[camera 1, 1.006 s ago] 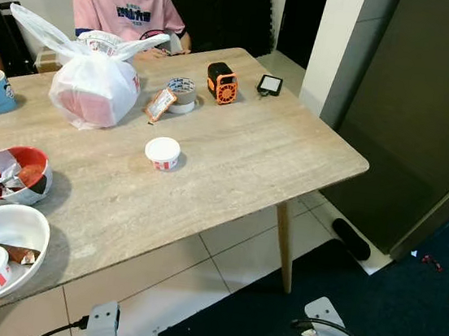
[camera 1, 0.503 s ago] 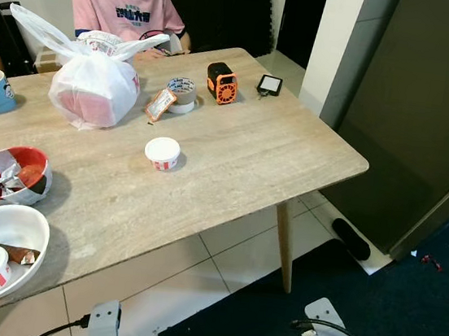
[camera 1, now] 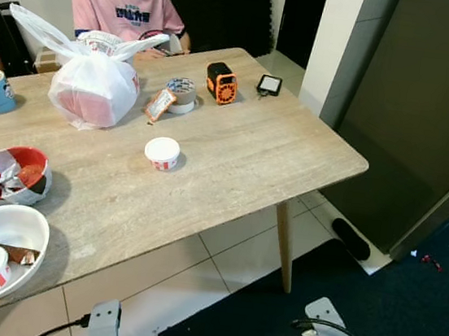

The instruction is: Restocking fridge

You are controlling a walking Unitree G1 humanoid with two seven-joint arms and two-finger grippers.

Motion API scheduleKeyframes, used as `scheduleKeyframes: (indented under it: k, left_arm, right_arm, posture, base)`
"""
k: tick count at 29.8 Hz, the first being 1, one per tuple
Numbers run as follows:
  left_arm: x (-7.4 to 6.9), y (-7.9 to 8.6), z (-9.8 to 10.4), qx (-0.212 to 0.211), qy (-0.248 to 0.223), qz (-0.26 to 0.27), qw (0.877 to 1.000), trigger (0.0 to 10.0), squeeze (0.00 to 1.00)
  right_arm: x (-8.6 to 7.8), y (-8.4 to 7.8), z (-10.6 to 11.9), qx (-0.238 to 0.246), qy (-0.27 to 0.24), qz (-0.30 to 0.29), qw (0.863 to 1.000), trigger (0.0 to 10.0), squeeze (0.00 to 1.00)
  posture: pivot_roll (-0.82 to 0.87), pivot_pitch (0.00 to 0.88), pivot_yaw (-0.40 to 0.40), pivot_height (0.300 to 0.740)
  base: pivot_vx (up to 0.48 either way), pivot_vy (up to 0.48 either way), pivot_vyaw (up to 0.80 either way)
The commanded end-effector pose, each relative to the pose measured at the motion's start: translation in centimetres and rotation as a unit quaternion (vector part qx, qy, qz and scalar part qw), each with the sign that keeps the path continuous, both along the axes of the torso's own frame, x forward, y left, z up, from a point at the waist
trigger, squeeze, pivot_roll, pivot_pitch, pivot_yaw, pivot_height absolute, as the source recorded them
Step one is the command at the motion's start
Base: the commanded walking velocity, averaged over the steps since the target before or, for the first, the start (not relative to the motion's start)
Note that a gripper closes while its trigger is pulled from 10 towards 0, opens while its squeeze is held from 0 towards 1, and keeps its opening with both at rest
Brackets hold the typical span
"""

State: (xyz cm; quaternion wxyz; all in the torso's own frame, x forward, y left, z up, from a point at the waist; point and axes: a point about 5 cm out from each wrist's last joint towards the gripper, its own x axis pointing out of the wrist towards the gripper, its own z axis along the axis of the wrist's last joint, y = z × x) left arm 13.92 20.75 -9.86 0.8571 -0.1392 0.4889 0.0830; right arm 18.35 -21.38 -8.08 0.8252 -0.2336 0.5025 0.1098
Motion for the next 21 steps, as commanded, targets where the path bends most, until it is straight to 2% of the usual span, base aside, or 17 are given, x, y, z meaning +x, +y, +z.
scheduleKeyframes:
  k: [1, 21]
  left_arm:
    - [-0.25, -0.78, -0.23, -0.008, 0.008, -0.007, 1.0, 10.0, 0.0]
    - [-0.51, -0.66, -0.3, -0.007, 0.01, -0.007, 1.0, 10.0, 0.0]
  right_arm:
    - [0.28, -0.43, 0.22, -0.001, -0.005, -0.011, 1.0, 10.0, 0.0]
    - [0.05, -0.35, 0.1, -0.002, -0.002, -0.007, 1.0, 10.0, 0.0]
  posture:
    - [0.0, 0.0, -0.003, 0.74]
    - [0.0, 0.0, -0.003, 0.74]
  base:
    - [0.0, 0.0, 0.0]
    - [0.0, 0.0, 0.0]
